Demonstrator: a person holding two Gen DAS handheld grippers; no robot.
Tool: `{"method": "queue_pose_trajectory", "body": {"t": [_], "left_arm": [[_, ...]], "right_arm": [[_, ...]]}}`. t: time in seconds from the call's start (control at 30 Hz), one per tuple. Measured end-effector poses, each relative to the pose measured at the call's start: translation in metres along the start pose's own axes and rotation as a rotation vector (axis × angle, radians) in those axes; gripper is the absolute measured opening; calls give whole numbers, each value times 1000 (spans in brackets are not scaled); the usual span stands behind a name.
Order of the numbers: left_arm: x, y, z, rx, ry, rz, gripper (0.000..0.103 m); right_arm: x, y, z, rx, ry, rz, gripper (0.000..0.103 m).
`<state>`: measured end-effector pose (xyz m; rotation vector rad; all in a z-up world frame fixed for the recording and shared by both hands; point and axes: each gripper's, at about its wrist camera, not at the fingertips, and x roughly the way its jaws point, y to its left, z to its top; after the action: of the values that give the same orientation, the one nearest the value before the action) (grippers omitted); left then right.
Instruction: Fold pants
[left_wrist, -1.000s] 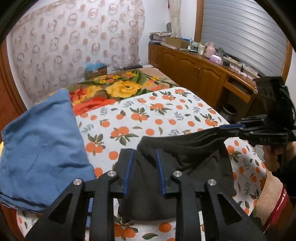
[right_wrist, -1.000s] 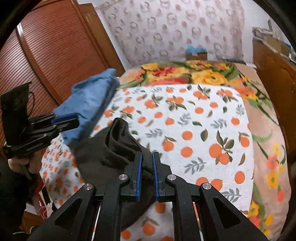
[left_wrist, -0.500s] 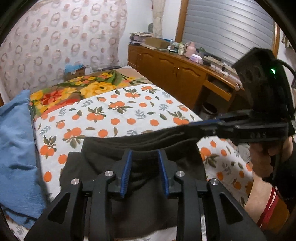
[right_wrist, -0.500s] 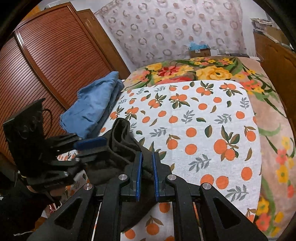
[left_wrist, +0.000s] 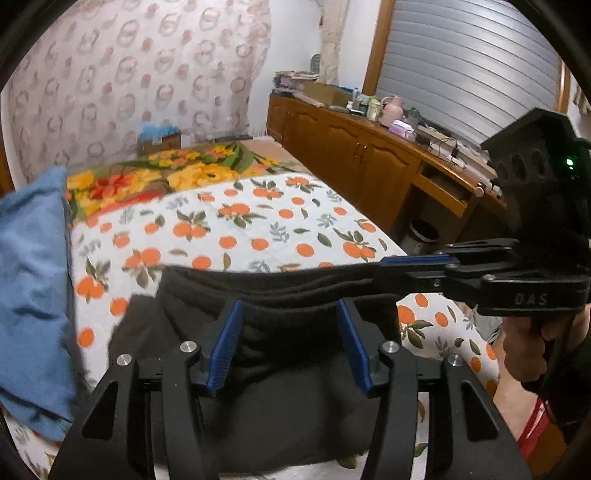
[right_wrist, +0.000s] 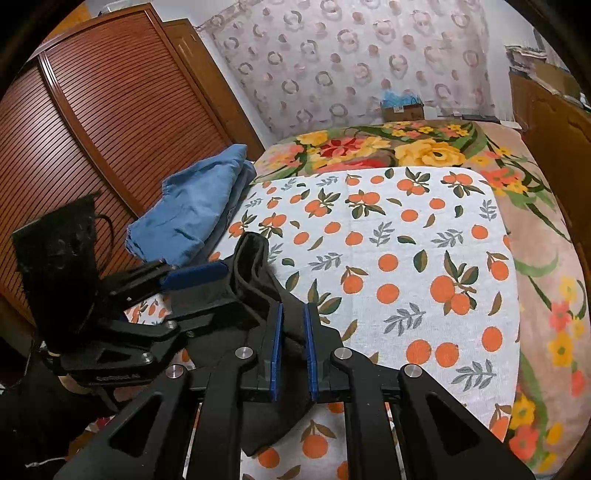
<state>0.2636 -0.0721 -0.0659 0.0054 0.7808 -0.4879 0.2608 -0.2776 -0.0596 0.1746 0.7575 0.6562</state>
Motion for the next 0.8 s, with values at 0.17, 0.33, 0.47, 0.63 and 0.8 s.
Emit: {"method": "queue_pose_trajectory", "body": {"t": [0.17,0.33,0.47,0.63,0.8], "left_arm": [[8,-5,-3,5,-9,-4,54],[18,-10,-1,17,6,-50,24],[22,-12,-1,30,9,-44,0],[0,-5,-4,41,-34,-9,0],[-23,10,-7,54,-50,41,0]], "right_arm": [[0,0,-2,-3,3,6,11],[0,-5,-2,14,0,20,11],[2,-10,-2,24,5,20,10],[3,-18,-2,52,5,32,11],[-3,-26,0,82,-26,38,22]]}}
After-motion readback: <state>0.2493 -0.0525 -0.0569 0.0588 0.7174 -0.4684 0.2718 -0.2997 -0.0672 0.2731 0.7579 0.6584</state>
